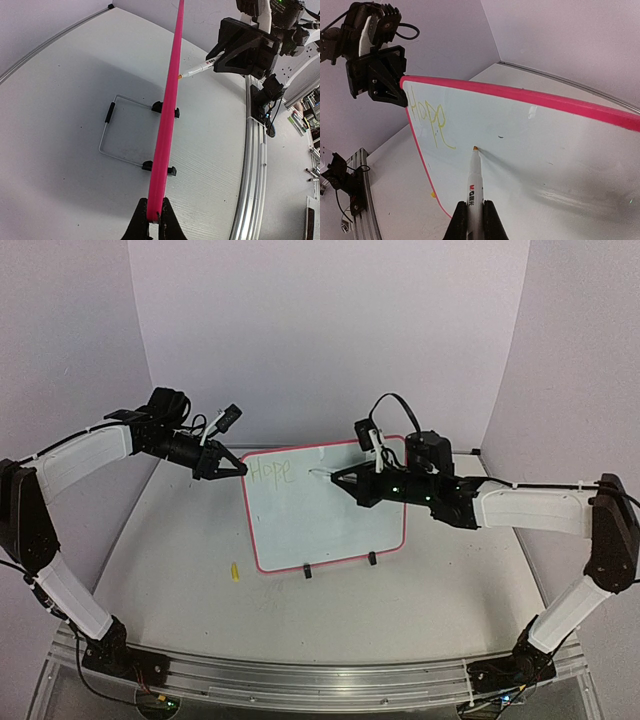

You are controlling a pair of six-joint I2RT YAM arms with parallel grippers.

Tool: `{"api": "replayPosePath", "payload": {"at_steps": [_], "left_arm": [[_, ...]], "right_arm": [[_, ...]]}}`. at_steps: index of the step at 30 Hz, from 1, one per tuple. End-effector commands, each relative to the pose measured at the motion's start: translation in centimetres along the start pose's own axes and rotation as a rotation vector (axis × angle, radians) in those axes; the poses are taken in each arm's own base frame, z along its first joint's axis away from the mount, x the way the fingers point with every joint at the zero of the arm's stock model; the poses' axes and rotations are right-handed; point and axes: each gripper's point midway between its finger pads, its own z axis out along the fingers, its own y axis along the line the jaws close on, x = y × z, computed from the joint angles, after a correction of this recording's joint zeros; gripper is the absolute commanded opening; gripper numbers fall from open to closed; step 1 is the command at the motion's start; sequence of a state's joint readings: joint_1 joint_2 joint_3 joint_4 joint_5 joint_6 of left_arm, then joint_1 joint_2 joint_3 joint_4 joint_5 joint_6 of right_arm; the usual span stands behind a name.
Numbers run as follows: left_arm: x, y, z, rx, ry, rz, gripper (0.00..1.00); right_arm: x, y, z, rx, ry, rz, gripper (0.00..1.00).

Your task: Write a sentence on the whiteboard

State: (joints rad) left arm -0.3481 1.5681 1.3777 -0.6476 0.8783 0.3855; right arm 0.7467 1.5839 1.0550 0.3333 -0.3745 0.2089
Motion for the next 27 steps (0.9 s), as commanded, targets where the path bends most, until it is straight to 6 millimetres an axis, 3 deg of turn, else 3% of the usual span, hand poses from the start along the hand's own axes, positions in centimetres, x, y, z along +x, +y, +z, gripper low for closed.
{"api": "replayPosePath", "payload": {"at_steps": [1,10,27], "left_arm": [[0.2,-0.8,0.3,0.000,0.022,0.027,0.00],[0.2,-0.8,0.4,0.000,0.024,0.027,0.00],[0.2,-0.7,0.5,0.000,0.026,0.026,0.00]], "right_arm": [[-5.7,-0.1,-1.6,0.053,-0.169,-0.044,0.00],[-5.3,-0.6,-1.6,0.073,-0.172,-0.034,0.00],[0.4,-2.1,-1.1,0.096,-0.061,0.060,0.00]]}}
